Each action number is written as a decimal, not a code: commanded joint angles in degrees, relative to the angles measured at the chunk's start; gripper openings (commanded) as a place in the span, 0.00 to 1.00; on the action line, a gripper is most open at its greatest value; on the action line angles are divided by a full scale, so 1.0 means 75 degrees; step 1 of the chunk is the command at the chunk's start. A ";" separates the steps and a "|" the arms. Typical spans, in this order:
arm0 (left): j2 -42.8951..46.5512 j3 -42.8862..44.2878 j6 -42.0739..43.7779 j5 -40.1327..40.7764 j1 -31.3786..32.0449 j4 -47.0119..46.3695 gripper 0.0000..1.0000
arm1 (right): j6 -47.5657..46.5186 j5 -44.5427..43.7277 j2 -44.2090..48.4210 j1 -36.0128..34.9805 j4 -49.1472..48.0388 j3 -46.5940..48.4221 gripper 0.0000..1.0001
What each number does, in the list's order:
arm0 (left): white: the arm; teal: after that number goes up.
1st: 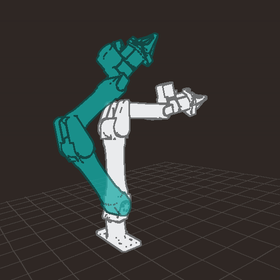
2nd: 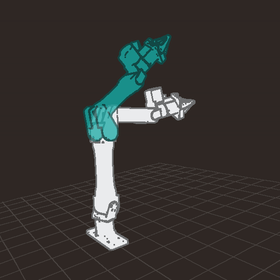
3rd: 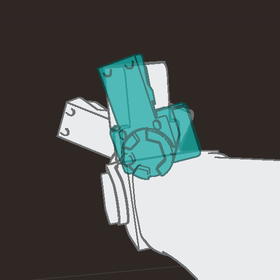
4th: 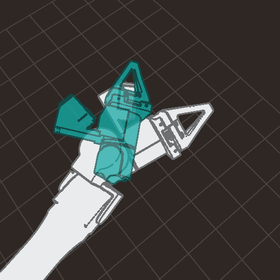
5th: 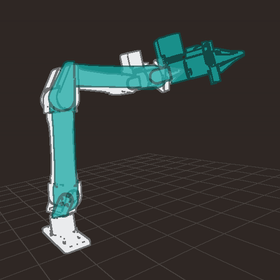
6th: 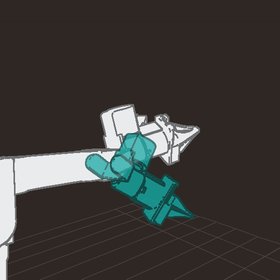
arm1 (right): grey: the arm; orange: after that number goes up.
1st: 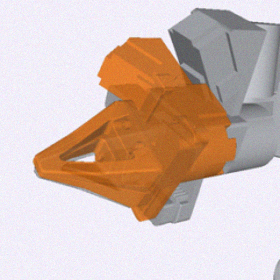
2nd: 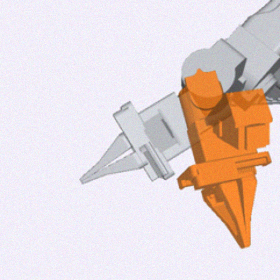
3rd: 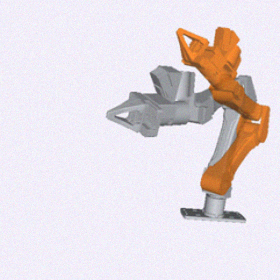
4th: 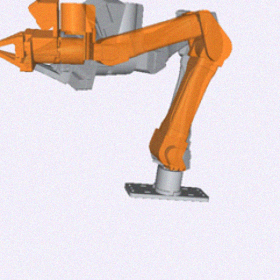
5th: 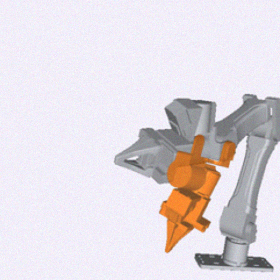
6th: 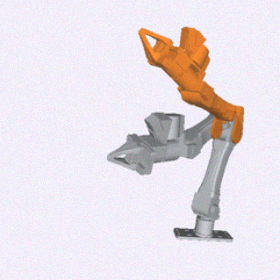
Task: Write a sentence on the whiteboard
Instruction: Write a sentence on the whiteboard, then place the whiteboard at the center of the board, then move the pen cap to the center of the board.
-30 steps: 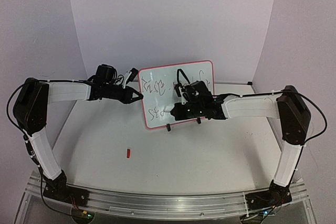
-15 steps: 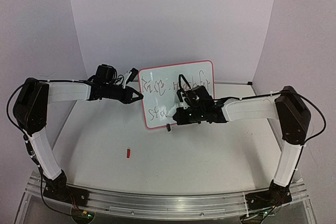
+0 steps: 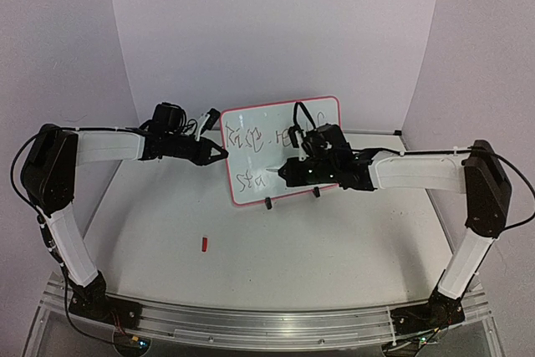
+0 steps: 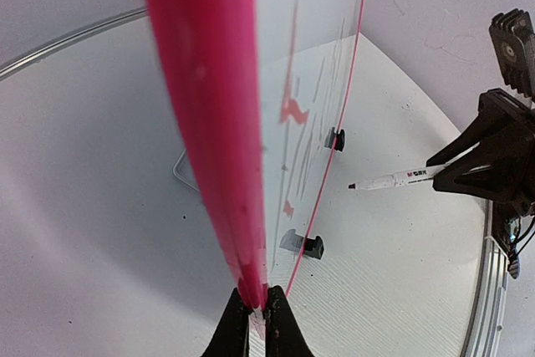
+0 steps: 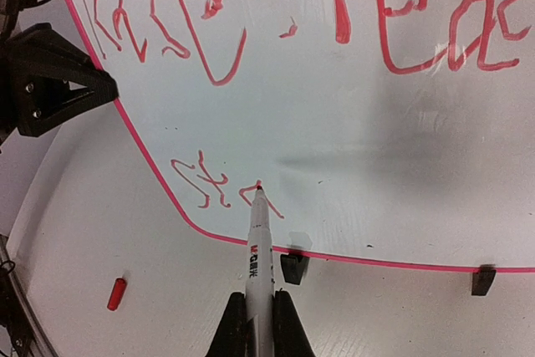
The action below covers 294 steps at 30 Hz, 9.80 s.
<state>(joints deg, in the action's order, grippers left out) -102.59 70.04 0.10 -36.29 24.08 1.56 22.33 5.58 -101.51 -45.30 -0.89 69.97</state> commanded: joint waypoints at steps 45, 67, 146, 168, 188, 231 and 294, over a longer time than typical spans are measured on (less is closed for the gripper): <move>0.0155 0.0028 0.0281 0.0298 -0.0033 0.0249 0.00 | 0.0367 -0.0340 -0.0694 0.0024 -0.0115 0.0192 0.00; 0.0200 -0.0009 0.0271 0.0304 -0.0031 0.0243 0.00 | 0.0432 -0.0943 -0.0121 0.0071 -0.0497 0.0003 0.00; 0.0284 -0.0046 0.0292 0.0318 -0.0023 0.0249 0.00 | 0.0364 0.0258 -0.0534 0.0172 -0.0717 -0.0426 0.00; 0.0286 -0.0046 0.0299 0.0328 -0.0022 0.0249 0.00 | 0.0351 -0.0378 0.0686 0.0093 -0.0541 -0.1008 0.00; 0.0272 -0.0033 0.0303 0.0328 -0.0022 0.0247 0.00 | 0.0512 -0.1041 -0.0026 0.0236 -0.0317 -0.0821 0.00; 0.0465 -0.0304 0.0051 0.0618 -0.0013 -0.0051 0.64 | 0.0412 -0.1682 0.2092 0.0273 -0.0179 -0.1971 0.00; 0.2022 -0.4887 -0.6382 0.0828 0.1501 -0.0156 0.67 | 0.0922 -0.1272 0.3181 0.0274 -0.0313 -0.2591 0.00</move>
<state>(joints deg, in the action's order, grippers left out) -85.76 33.32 -46.28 -29.15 34.96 4.86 28.56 -3.40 -79.44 -43.42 -1.87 51.07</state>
